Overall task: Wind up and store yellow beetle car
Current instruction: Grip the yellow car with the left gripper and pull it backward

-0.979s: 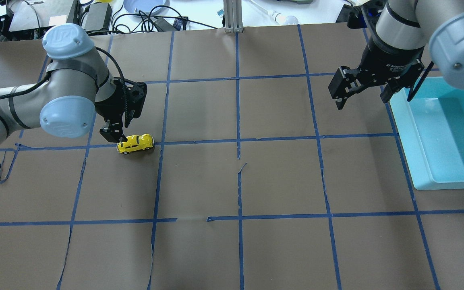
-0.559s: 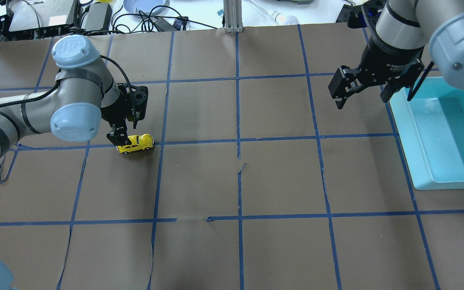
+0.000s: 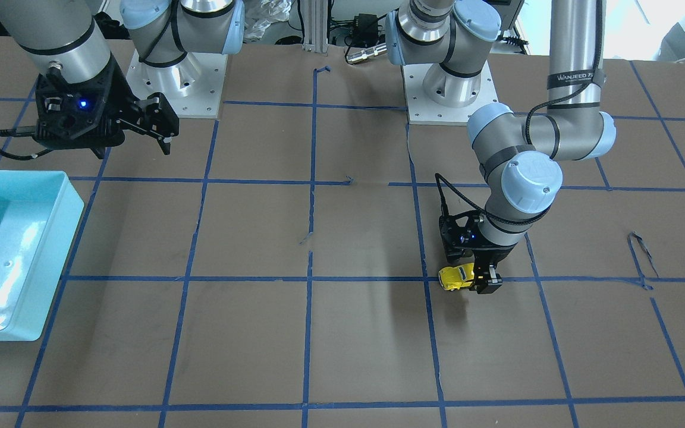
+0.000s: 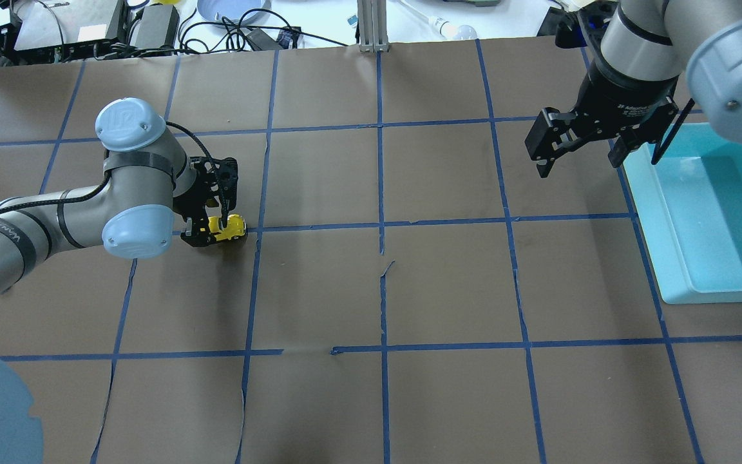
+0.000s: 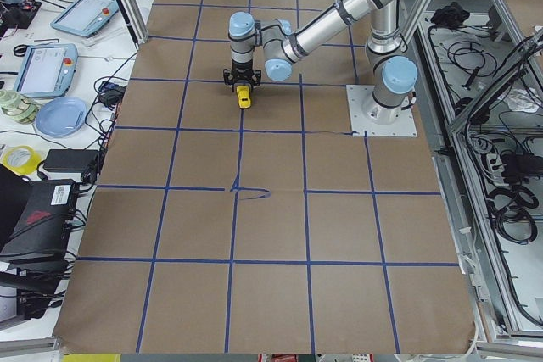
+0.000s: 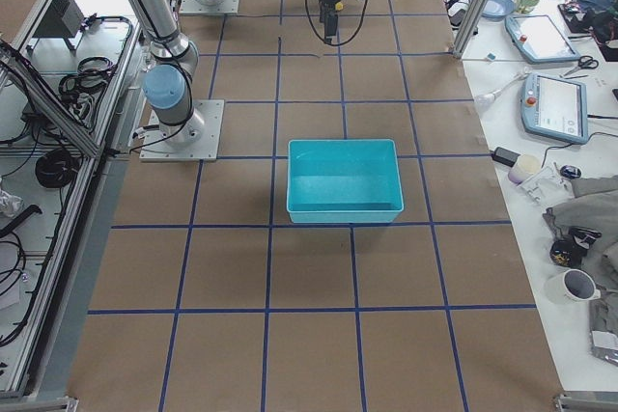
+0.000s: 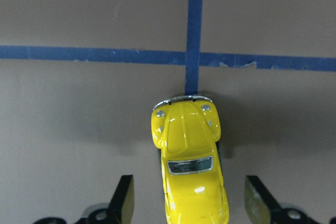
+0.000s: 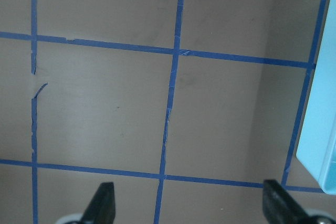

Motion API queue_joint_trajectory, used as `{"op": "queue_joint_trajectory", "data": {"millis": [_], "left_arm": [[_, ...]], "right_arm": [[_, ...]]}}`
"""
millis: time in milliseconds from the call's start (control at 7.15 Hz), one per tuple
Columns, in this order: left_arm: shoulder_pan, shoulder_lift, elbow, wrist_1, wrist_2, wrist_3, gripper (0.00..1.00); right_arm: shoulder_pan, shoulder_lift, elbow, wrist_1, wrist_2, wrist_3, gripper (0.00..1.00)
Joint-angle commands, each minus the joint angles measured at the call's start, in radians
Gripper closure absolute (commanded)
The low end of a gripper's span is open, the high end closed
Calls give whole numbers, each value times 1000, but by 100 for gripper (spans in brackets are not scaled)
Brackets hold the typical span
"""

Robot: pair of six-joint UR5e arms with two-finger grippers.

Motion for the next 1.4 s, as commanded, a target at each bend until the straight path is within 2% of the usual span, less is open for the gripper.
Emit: {"op": "queue_joint_trajectory", "data": {"millis": [0, 140, 420, 559, 839, 1259], "left_arm": [[11, -11, -3, 2, -2, -10, 26], [13, -16, -4, 0, -2, -7, 42], [15, -16, -1, -1, -2, -1, 66], [16, -17, 3, -1, -2, 1, 74], [47, -27, 8, -1, -2, 24, 80], [94, -31, 0, 2, -2, 74, 80]], "right_arm": [[0, 0, 1, 3, -1, 0, 0], [0, 0, 1, 3, -1, 0, 0], [0, 0, 1, 3, -1, 0, 0], [0, 0, 1, 2, 0, -1, 0], [0, 2, 0, -13, 2, -1, 0], [0, 0, 0, -15, 6, -1, 0]]}}
